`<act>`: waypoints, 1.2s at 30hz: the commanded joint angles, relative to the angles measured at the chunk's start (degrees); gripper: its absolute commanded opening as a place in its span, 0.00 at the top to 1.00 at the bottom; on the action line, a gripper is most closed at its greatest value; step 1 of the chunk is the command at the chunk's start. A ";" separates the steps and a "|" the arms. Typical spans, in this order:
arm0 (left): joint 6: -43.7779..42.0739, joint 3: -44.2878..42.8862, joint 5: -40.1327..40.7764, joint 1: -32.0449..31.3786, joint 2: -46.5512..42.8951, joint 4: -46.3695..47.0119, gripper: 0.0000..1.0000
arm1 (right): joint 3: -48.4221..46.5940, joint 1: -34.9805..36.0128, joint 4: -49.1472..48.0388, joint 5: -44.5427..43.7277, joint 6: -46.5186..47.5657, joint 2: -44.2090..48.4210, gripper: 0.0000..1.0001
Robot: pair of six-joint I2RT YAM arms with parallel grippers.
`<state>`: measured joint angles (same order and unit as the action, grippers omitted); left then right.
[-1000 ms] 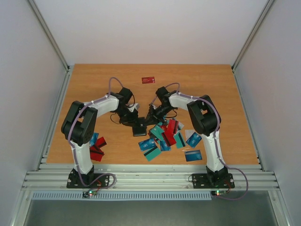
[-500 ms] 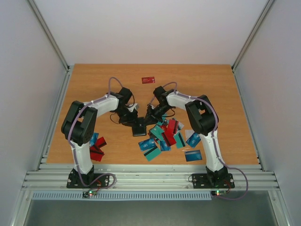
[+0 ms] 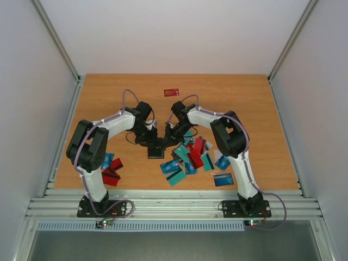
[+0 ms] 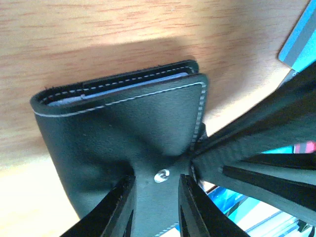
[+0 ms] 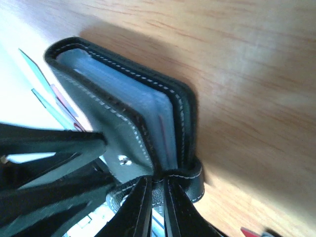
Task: Put the credit cards into the card holder
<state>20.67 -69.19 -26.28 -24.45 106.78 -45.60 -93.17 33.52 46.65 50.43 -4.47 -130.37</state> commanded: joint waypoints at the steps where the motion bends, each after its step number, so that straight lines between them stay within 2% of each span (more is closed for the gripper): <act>1: 3.56 1.39 2.00 -0.69 -5.17 2.42 0.72 | 0.73 2.06 -1.03 -6.75 0.78 -4.49 0.91; 9: 5.59 3.13 2.37 -0.69 -7.73 2.88 0.63 | 0.44 2.07 -1.47 -6.11 0.45 -5.19 0.92; 17: 4.99 5.82 -3.68 -0.69 -4.77 5.72 0.63 | -0.15 2.07 -2.05 -5.11 -0.51 -5.41 0.92; 29: 6.47 7.06 -6.57 -0.69 -2.67 7.61 0.72 | 0.07 2.08 -2.37 -4.73 -1.24 -5.23 0.92; 33: 6.81 6.79 -6.29 -0.73 -1.87 8.11 0.77 | 0.09 2.05 -2.45 -4.73 -1.37 -5.14 0.92; 36: 6.85 6.62 -5.47 -0.69 -1.53 8.36 0.85 | 0.22 2.04 -2.37 -4.78 -1.42 -4.96 0.93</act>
<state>27.09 -62.72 -31.77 -24.84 103.74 -39.42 -93.71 34.72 45.28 51.16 -4.86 -132.05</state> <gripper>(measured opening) 0.192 0.076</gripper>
